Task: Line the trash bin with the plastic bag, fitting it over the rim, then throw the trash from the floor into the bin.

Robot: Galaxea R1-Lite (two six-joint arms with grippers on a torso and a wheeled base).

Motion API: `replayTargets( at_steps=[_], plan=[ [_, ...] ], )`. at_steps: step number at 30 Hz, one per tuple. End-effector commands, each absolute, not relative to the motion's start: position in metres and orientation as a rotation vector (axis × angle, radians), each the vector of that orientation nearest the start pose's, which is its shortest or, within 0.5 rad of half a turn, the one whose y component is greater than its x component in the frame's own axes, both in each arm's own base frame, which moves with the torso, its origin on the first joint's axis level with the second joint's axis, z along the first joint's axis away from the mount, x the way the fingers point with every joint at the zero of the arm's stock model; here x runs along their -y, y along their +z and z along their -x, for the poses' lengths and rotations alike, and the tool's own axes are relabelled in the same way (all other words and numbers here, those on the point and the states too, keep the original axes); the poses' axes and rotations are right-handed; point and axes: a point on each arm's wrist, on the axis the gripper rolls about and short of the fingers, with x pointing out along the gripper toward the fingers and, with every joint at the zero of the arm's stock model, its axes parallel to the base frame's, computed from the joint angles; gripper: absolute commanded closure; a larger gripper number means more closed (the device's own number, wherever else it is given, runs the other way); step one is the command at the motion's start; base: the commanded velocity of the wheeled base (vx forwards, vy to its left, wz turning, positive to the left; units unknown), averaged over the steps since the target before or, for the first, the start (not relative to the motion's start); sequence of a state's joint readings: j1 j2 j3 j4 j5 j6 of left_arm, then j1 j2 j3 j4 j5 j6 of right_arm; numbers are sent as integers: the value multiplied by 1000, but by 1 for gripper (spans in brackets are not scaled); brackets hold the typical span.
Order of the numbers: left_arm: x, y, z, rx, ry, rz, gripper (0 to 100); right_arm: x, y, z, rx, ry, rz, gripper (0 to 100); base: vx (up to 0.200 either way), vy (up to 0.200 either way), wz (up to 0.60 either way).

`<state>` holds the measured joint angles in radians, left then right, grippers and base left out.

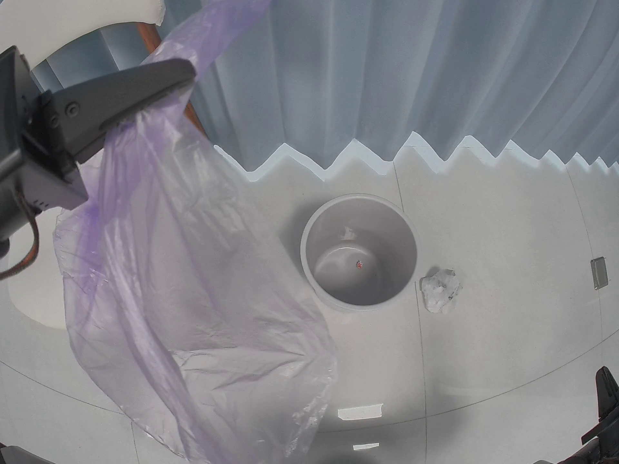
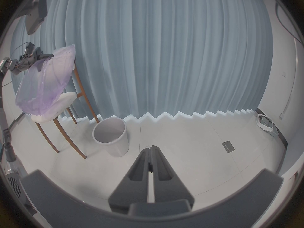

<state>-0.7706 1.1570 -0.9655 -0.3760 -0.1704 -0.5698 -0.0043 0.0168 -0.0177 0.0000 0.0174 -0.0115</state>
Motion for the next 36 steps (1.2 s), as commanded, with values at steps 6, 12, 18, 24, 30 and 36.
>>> replayTargets(
  at_steps=[6, 12, 18, 24, 30, 36],
  plan=[
    [169, 333, -135, -72, -1114, 607, 100, 0, 75, 23, 0, 12, 11, 100, 0, 0, 0],
    [193, 322, -131, -137, -1195, 591, 100, 0, 75, 23, 0, 11, 11, 100, 0, 0, 0],
    [220, 311, -147, -158, -1280, 571, 100, 0, 75, 23, 0, 12, 12, 100, 0, 0, 0],
    [245, 307, -172, -143, -1277, 570, 100, 0, 75, 23, 0, 12, 12, 100, 0, 0, 0],
    [254, 308, -204, -96, -1307, 565, 100, 0, 75, 23, 0, 12, 12, 100, 0, 0, 0],
    [267, 293, -217, -134, -1297, 554, 100, 0, 75, 23, 0, 12, 12, 100, 0, 0, 0]
  ],
)
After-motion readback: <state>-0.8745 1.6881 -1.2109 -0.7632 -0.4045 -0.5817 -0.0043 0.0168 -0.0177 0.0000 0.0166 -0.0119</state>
